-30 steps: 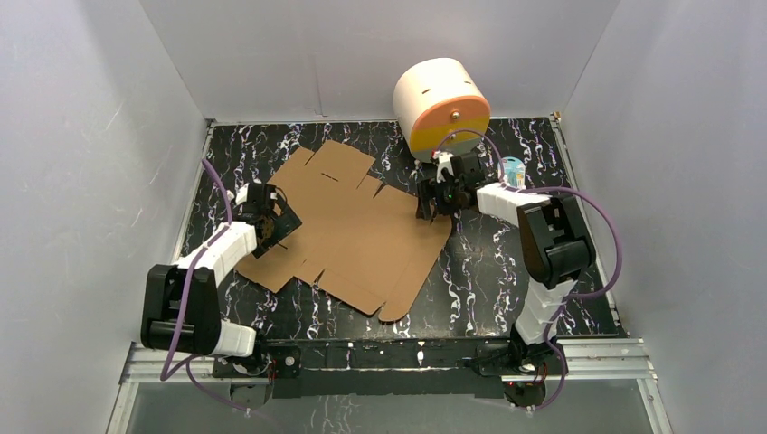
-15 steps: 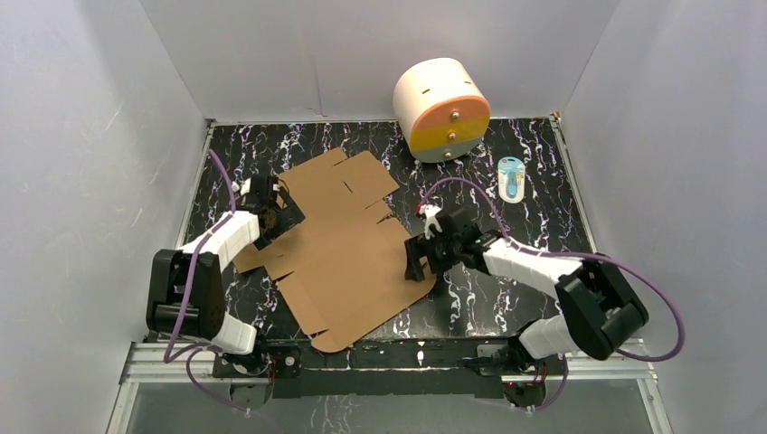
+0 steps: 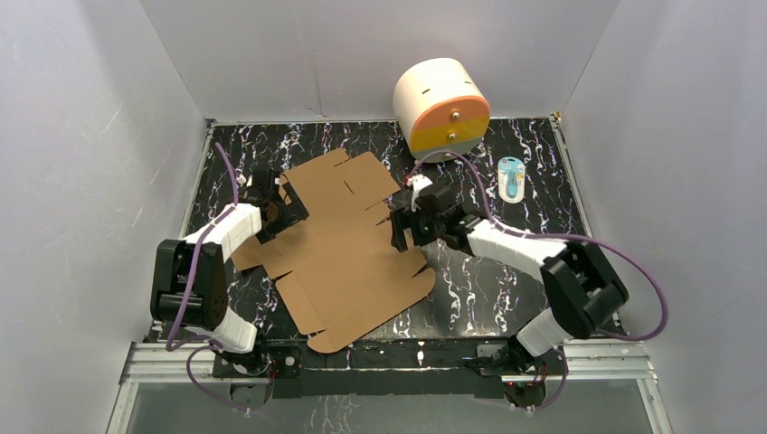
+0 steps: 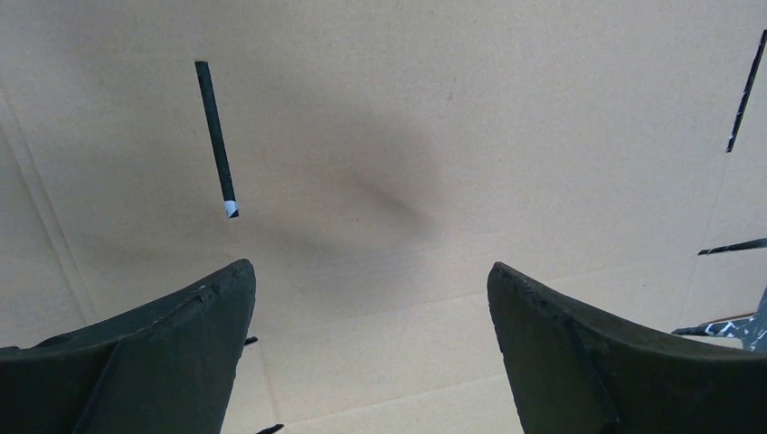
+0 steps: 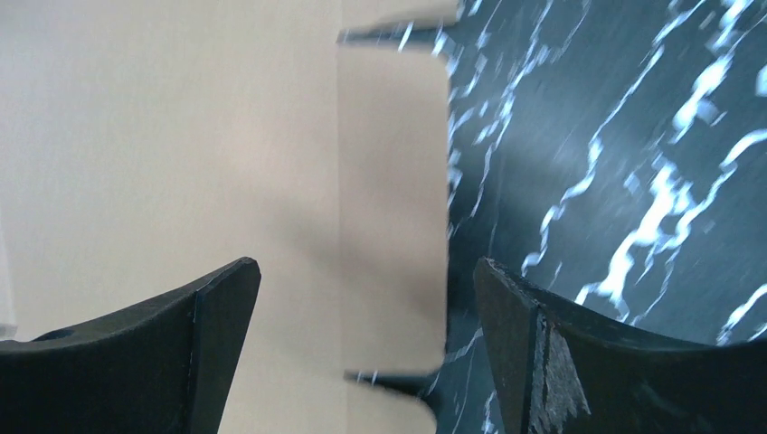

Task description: Fold the paper box

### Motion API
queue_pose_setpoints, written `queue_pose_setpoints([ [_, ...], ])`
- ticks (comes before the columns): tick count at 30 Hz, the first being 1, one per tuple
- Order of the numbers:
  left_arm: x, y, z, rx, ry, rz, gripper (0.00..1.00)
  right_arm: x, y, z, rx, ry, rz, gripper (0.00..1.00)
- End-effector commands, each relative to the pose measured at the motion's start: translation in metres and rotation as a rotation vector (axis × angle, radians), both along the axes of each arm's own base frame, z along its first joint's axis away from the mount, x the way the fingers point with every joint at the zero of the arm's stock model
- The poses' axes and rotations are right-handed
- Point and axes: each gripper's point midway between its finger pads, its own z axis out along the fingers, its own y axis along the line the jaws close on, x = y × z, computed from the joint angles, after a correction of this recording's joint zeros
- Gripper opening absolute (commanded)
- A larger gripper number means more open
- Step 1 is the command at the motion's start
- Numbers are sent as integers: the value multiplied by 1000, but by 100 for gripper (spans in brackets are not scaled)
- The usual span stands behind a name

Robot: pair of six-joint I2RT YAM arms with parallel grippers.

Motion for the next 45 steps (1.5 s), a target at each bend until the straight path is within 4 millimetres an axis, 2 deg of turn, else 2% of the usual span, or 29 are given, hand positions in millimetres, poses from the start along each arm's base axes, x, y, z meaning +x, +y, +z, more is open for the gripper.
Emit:
queue_pose_setpoints([
  [1,3,10,24,60,-41,-34,97,75,13,29,1,-225,-129,97],
  [6,5,7,16,58,-3,-64,97,122,31,24,-24,-286,-168,92],
  [10,6,3,5,41,33,-81,97,142,42,13,-49,-298,-170,85],
  [14,4,3,2,42,44,-79,96,151,45,-3,-80,-296,-167,81],
  [19,4,2,-3,38,53,-81,97,147,44,-23,-99,-273,-155,73],
  [26,-1,0,-11,27,82,-88,96,132,34,-40,-131,-234,-133,67],
  [35,-4,-10,-23,-21,121,-105,96,77,9,-62,-194,-124,-92,62],
  [39,-5,-17,-27,-51,138,-125,96,55,-2,-59,-216,-123,-106,62],
  [45,-8,-41,-34,-127,162,-194,96,24,-23,-54,-198,-85,-130,62],
])
